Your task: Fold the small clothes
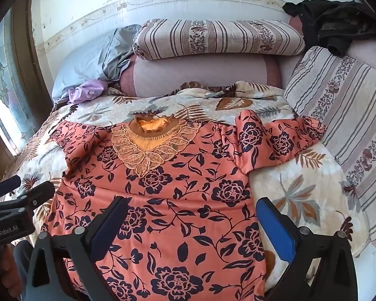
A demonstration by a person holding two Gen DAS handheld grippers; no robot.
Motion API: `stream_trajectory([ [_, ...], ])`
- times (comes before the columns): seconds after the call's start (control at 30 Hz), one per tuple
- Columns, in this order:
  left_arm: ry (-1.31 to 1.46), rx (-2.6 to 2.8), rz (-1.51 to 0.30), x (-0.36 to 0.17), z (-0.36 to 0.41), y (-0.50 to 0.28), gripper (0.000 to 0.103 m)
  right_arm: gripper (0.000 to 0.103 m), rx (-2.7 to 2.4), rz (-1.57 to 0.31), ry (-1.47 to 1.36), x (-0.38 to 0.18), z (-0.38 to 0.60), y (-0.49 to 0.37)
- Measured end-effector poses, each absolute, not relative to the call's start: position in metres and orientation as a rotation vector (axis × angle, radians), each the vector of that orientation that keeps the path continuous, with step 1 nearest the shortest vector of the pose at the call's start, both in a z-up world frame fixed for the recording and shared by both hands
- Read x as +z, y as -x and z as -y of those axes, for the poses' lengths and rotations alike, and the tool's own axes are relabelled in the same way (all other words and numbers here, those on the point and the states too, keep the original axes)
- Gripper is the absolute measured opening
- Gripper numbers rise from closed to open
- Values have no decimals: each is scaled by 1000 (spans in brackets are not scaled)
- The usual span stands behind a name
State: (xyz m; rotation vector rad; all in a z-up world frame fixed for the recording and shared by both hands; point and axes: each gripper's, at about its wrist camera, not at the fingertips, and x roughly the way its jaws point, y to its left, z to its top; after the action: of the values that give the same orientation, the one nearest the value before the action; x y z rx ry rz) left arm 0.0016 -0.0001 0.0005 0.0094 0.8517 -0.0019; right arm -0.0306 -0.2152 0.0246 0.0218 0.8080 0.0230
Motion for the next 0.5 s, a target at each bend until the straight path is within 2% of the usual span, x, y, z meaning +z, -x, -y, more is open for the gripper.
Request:
stream_trajectory([
  [0.5,-14,-6,-845,4,2,-1,103,103,23,-795,-27,25,214,34],
])
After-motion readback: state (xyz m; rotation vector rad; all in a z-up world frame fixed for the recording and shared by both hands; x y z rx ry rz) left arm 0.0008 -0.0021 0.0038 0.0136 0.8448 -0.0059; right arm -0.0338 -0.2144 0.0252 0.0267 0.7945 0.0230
